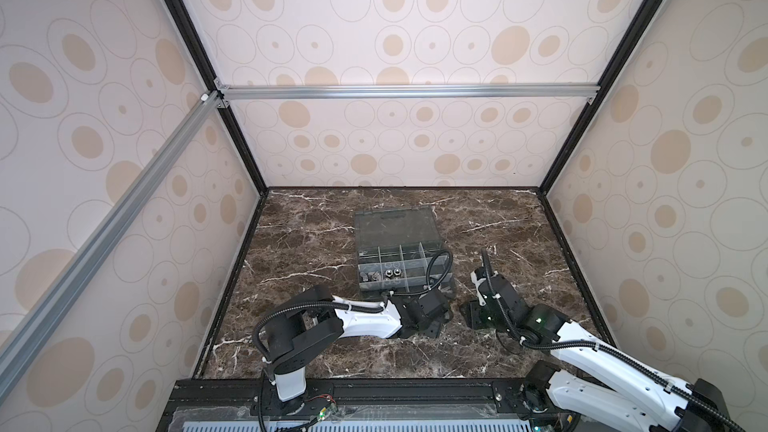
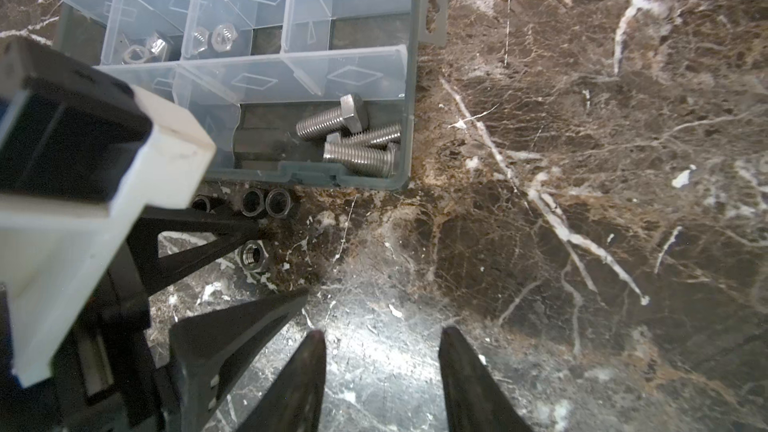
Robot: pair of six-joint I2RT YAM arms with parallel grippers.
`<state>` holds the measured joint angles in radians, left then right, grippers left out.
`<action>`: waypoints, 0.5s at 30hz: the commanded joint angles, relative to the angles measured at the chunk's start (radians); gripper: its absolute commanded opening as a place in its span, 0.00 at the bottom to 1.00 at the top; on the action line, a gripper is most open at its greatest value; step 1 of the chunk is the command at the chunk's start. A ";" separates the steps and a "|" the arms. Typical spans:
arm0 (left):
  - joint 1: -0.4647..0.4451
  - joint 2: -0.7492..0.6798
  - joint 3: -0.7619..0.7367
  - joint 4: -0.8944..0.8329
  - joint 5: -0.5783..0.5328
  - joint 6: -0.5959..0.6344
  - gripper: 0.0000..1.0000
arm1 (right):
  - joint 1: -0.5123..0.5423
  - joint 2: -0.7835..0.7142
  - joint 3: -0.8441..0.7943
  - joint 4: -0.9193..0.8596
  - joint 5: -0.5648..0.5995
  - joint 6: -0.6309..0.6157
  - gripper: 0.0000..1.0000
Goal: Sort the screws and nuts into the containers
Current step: 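Lower the left gripper onto a silver hex nut beside the box, then close the left gripper on the silver hex nut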
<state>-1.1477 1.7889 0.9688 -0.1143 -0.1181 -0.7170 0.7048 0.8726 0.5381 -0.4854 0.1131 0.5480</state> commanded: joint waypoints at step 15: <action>-0.021 0.005 -0.017 -0.042 -0.020 0.005 0.36 | -0.005 -0.017 -0.023 -0.006 0.039 0.028 0.48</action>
<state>-1.1580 1.7897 0.9657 -0.1352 -0.1383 -0.7082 0.7048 0.8673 0.5262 -0.4828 0.1329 0.5610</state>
